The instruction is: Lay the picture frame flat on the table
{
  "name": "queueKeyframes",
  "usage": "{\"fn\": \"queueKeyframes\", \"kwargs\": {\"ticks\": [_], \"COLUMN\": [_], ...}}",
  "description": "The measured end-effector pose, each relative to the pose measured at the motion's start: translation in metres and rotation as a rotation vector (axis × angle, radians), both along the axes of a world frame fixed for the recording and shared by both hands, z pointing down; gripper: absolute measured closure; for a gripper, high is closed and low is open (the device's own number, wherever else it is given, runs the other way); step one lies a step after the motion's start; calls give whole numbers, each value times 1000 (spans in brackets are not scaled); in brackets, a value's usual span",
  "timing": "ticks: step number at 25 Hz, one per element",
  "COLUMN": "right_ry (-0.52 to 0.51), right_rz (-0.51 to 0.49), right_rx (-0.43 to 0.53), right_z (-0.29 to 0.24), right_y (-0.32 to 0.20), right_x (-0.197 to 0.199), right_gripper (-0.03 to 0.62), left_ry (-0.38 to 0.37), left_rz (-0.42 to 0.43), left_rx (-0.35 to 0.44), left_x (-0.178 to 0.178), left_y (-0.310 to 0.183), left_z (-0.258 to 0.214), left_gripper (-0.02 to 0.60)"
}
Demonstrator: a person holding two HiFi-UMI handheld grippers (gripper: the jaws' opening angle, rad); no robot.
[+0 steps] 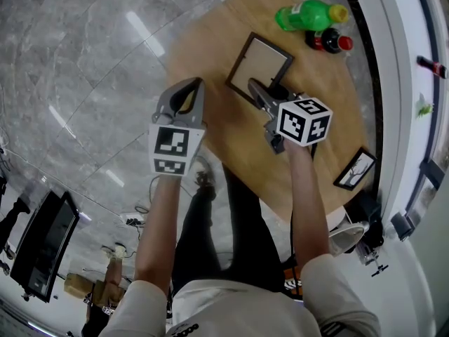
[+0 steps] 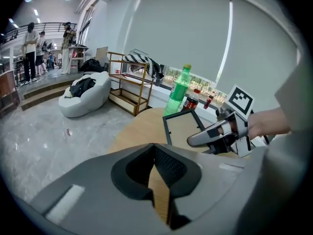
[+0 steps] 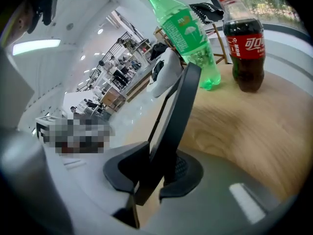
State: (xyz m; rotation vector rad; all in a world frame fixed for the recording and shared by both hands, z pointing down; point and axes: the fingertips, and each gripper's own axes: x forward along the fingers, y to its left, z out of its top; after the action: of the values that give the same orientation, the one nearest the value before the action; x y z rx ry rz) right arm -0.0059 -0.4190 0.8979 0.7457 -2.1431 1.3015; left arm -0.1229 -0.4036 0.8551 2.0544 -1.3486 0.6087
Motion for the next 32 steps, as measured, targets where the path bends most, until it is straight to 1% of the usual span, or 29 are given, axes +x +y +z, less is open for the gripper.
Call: {"fn": "queueKeyframes", "kwargs": {"ticks": [3,12,14,19,23,32], "right_ry": [11,35,52,66,85,87], "right_rz": [11,7,-1,-7,-10,20], "right_rx": [-14,-40,-47,-54,-51,-103], "right_z": [5,19,22,21,20,22], "right_y": [-2,0,2,4,7,23], "right_x": [4,13,16,19,22,34], "right_gripper": [516,446,378,324,266,256], "left_ry": [4,10,11,8,11,16], "left_rz": [-4,-22,-31,-35,-34,-28], "left_rx": [-7,-21,-25,-27,-26,-22], "left_x": [2,5,4,5,10,20], "left_y": [1,3,3,3,2,5], "left_z": [3,7,8,5,2,-8], "left_gripper": [571,571,571,571,571,571]}}
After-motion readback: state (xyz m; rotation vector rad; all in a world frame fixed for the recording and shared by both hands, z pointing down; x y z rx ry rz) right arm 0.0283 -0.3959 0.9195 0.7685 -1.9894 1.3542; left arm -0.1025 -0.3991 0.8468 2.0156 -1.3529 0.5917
